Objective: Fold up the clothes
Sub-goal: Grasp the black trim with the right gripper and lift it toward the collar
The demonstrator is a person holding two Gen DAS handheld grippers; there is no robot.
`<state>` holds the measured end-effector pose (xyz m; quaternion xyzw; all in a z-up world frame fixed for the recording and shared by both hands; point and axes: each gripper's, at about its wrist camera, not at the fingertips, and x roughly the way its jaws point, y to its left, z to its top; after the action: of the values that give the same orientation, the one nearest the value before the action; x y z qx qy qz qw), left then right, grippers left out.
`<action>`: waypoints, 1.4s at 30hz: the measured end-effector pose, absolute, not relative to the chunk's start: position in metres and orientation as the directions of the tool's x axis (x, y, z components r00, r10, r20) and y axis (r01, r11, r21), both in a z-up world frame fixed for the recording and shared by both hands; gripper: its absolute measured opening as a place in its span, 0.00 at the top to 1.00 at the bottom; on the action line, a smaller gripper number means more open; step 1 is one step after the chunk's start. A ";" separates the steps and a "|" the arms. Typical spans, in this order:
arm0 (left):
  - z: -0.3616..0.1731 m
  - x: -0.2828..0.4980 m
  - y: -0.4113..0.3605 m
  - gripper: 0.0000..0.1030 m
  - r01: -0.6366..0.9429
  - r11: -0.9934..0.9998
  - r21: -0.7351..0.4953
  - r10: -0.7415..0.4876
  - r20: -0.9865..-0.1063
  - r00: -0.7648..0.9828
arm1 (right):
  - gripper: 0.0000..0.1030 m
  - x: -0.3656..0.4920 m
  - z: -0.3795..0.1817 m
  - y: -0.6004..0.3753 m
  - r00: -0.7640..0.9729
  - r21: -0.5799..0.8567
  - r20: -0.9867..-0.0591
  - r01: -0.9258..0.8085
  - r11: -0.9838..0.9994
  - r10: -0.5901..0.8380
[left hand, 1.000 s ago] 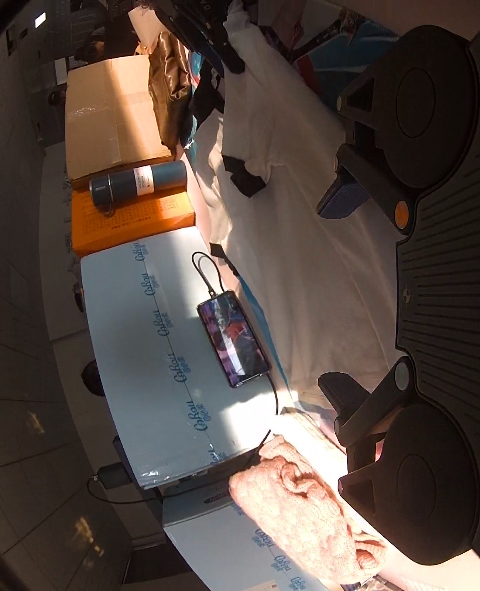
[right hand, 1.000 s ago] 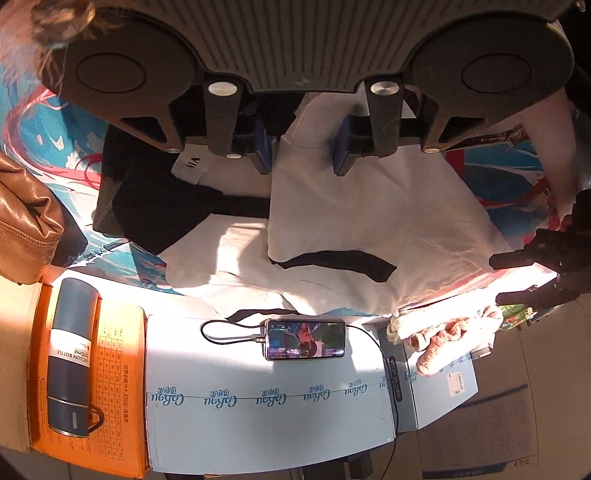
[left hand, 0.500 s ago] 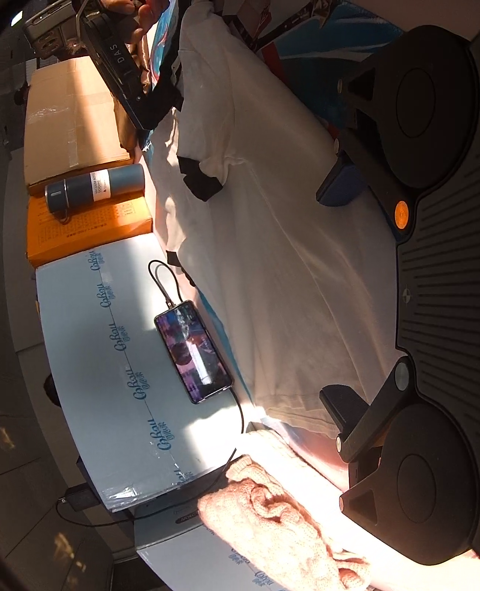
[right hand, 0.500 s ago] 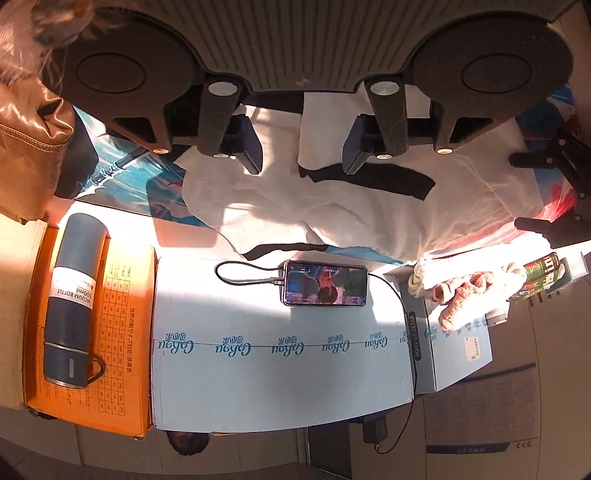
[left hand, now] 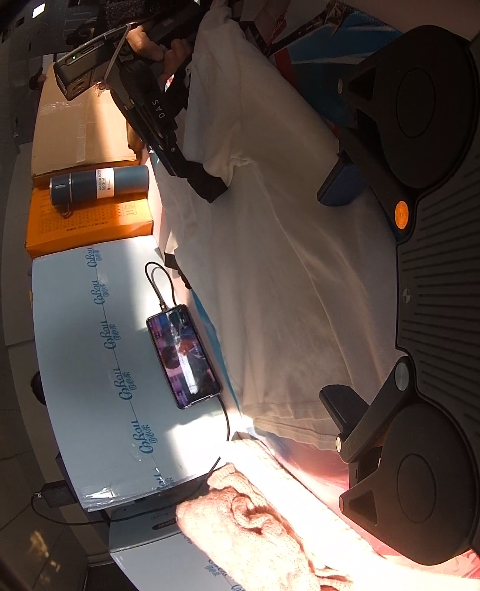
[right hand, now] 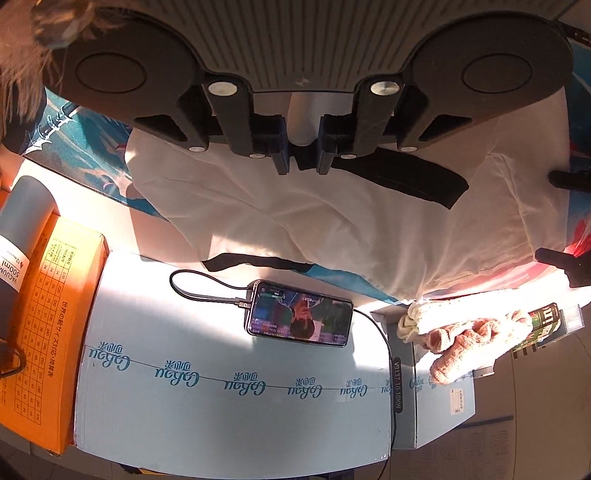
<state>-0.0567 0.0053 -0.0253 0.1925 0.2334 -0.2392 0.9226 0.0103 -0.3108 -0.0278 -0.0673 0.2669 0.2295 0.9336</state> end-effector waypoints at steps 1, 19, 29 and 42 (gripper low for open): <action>-0.022 -0.057 0.006 0.00 0.528 0.808 0.262 -0.351 -0.506 0.787 | 0.69 0.013 -0.023 -0.315 0.767 0.007 -0.512 -0.446 0.895 0.387; -0.013 0.075 -0.041 0.00 0.536 0.804 0.258 -0.366 -0.497 0.787 | 0.31 0.172 -0.027 -0.324 0.764 0.147 -0.546 -0.319 0.936 0.345; -0.031 0.081 -0.040 0.00 0.568 0.785 0.249 -0.362 -0.561 0.745 | 0.61 0.196 -0.044 -0.306 0.707 0.122 -0.588 -0.402 0.908 0.392; -0.021 0.083 -0.039 0.00 0.570 0.795 0.206 -0.415 -0.500 0.760 | 0.87 0.116 0.016 -0.303 0.838 -0.013 -0.366 -0.439 0.898 0.404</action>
<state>0.0832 -0.0394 -0.0206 0.1757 0.2201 -0.2673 0.9215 0.1161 -0.3035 0.0158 -0.0482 0.1798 0.2201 0.9575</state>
